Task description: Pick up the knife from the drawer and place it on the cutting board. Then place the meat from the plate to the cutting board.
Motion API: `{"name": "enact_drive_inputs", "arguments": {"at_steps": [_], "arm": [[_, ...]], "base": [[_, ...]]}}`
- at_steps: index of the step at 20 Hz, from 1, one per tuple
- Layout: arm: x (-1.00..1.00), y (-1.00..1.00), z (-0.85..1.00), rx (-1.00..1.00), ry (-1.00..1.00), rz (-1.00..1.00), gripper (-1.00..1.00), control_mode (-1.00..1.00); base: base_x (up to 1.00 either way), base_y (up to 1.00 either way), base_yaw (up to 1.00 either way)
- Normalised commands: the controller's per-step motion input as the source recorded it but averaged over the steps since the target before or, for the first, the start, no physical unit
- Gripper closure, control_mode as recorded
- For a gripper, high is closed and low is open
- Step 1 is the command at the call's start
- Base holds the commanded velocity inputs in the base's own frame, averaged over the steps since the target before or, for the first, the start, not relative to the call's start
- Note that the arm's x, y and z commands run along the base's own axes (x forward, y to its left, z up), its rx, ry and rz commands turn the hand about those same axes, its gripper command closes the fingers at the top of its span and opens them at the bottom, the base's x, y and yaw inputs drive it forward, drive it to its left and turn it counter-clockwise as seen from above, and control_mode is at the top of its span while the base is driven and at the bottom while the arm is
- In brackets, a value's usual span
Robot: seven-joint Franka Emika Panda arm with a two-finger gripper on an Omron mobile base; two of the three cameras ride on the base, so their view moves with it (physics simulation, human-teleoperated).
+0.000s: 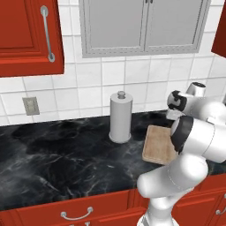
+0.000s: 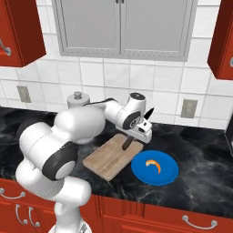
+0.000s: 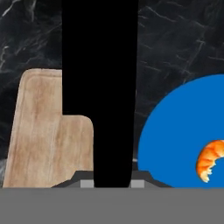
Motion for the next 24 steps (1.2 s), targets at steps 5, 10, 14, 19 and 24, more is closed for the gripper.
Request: {"name": "enact_drive_inputs", "arguments": {"at_steps": [5,10,14,19,24], "arm": [[-0.03,0.25,-0.31,0.00,0.11,0.02,1.00,-1.00],[0.00,0.60,-0.29,0.00,0.17,-0.20,1.00,-1.00],[0.00,0.50,-0.22,0.00,0.12,-0.27,1.00,-1.00],[0.00,0.03,-0.12,0.00,0.05,-0.07,1.00,-1.00],[-0.03,-0.03,-0.03,0.00,0.00,0.00,1.00,-1.00]], "base": [[0.00,0.00,0.00],[0.00,0.00,0.00],[0.00,0.00,0.00],[0.00,0.00,0.00],[0.00,0.00,0.00]]}}
